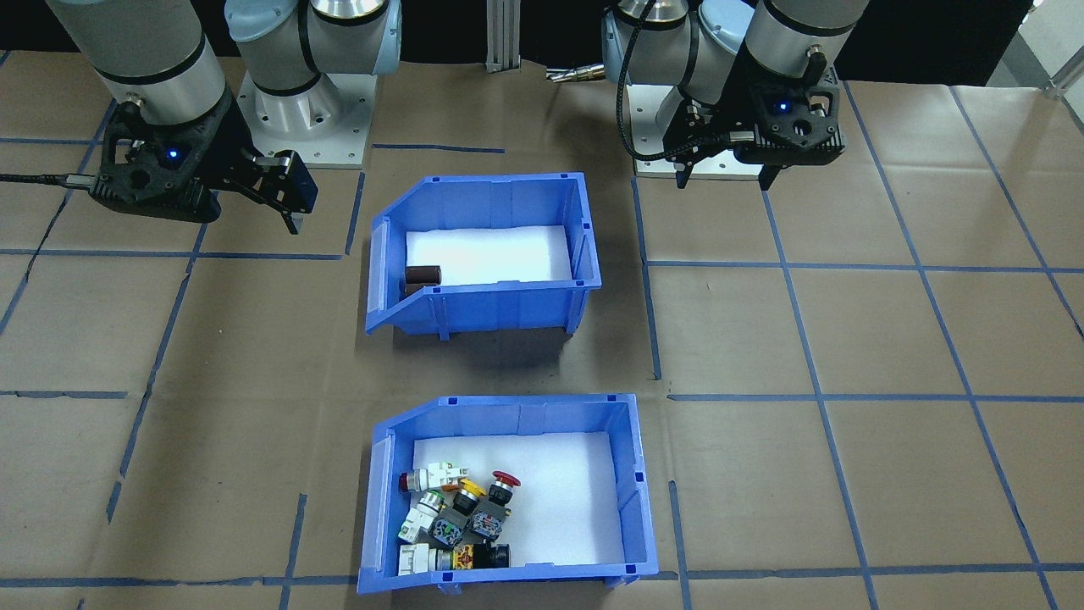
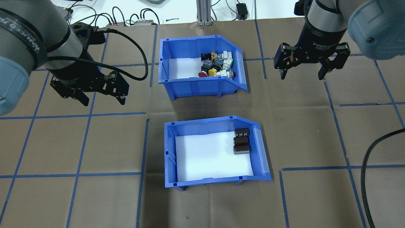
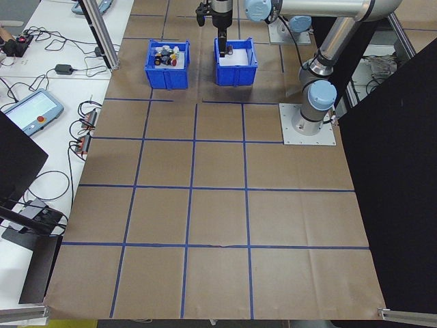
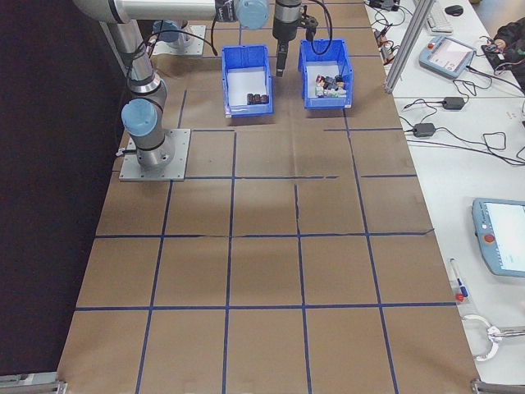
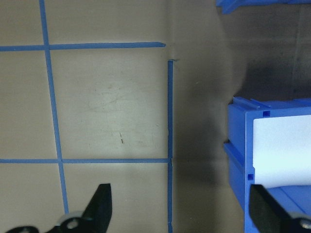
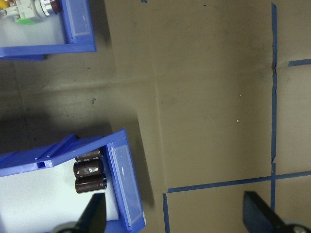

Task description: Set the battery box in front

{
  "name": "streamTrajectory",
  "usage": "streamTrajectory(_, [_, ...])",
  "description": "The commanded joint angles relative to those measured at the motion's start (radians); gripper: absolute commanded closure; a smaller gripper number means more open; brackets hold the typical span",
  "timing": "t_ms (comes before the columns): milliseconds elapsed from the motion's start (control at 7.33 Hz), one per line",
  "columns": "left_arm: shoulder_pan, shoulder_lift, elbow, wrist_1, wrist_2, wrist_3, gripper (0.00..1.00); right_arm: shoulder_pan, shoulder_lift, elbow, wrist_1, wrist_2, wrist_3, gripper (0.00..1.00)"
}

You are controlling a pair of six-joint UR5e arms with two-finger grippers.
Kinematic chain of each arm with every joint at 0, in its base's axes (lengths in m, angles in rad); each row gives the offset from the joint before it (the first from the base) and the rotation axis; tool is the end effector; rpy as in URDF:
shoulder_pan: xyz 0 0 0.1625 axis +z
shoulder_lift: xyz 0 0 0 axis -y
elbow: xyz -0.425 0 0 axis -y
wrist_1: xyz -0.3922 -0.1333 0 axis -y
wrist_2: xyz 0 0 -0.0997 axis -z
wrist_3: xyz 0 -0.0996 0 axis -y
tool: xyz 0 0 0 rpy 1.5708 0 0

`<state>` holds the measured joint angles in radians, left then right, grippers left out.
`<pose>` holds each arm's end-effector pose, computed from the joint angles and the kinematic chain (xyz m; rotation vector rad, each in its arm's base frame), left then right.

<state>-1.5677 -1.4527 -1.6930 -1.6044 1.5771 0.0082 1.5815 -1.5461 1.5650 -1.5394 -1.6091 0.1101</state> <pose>-0.1313 -0.4384 0.4796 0.0082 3.1349 0.0592 0.1348 -0.4958 0.4755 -0.1525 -3.0957 -0.0742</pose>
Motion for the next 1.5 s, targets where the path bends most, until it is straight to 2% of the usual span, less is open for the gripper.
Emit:
streamTrajectory(0, [0.000,-0.002,-0.001,0.001,0.000,0.000,0.00,0.000,-0.003,-0.006,0.002,0.000,-0.036,0.00])
streamTrajectory(409, [0.000,-0.002,-0.002,0.001,0.000,-0.010,0.00,0.009,0.046,-0.055,-0.002,0.001,-0.108,0.00])
streamTrajectory(818, [0.000,-0.009,-0.007,-0.002,-0.011,-0.077,0.00,0.116,0.173,-0.205,-0.001,0.001,-0.310,0.00])
streamTrajectory(1091, [-0.008,0.023,-0.057,-0.002,-0.012,-0.219,0.00,0.190,0.260,-0.290,0.005,-0.012,-0.398,0.00])
streamTrajectory(1227, [-0.009,0.056,-0.103,-0.002,-0.035,-0.343,0.00,0.224,0.305,-0.334,-0.001,-0.012,-0.458,0.00])
streamTrajectory(1364, [-0.011,0.113,-0.169,-0.002,-0.113,-0.532,0.00,0.257,0.355,-0.382,-0.002,-0.012,-0.551,0.00])
